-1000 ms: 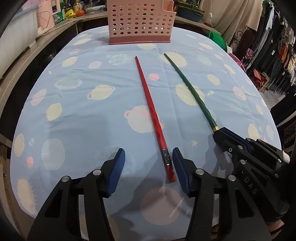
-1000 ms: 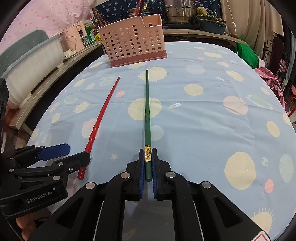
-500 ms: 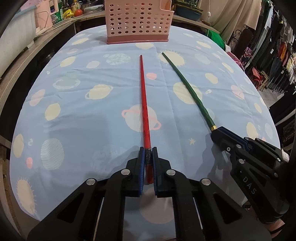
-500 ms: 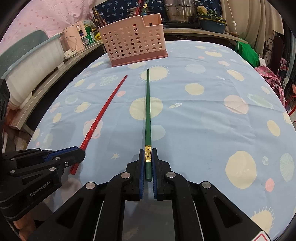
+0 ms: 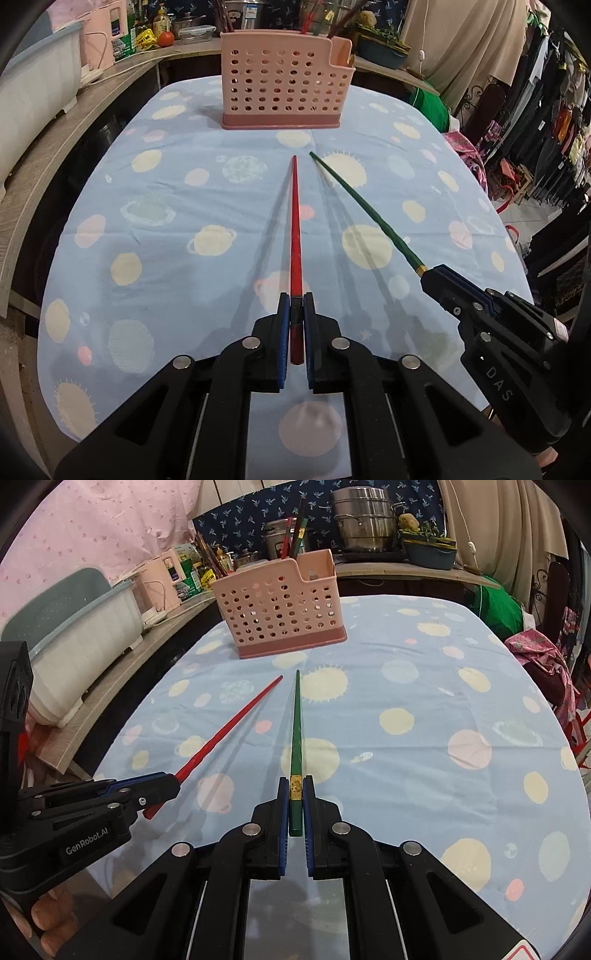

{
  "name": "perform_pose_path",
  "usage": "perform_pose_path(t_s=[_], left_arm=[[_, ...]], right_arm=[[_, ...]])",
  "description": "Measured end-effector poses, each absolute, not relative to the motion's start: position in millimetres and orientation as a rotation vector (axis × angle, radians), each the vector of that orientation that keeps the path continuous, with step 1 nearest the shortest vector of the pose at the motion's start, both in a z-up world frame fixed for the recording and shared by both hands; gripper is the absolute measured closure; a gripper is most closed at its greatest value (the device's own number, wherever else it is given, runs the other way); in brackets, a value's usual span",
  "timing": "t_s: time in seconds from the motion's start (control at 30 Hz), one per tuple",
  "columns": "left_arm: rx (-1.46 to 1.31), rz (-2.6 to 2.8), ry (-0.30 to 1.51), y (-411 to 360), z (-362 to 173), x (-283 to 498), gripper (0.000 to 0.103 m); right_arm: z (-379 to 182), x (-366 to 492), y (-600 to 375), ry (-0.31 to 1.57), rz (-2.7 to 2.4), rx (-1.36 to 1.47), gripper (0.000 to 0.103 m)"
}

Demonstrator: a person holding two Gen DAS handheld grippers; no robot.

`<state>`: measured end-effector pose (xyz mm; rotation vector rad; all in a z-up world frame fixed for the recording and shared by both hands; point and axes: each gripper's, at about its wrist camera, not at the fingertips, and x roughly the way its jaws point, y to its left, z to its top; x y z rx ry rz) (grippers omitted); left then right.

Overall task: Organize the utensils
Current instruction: 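Grasp the red chopstick with the left tool while the right tool grasps the green chopstick, then lift both held chopsticks and lower them into the pink holder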

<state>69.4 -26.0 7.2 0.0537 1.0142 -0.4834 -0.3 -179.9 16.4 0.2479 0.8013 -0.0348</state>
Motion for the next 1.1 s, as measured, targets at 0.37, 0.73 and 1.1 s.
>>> perform_pose_path(t_s=[0.37,0.73,1.1], left_arm=[[-0.004,-0.464,0.871,-20,79,105,0.096],[-0.043,-0.439,0.762,-13,131,129,0.096],[-0.079,-0.454,0.696,-12,171,140,0.096]], right_arm=[[69,31,-194,0.695,-0.023,0.281,0.096],[110,47,-206,0.597,-0.05,0.273,0.096],[143,57,-217,0.527,-0.038,0.291,0.096]])
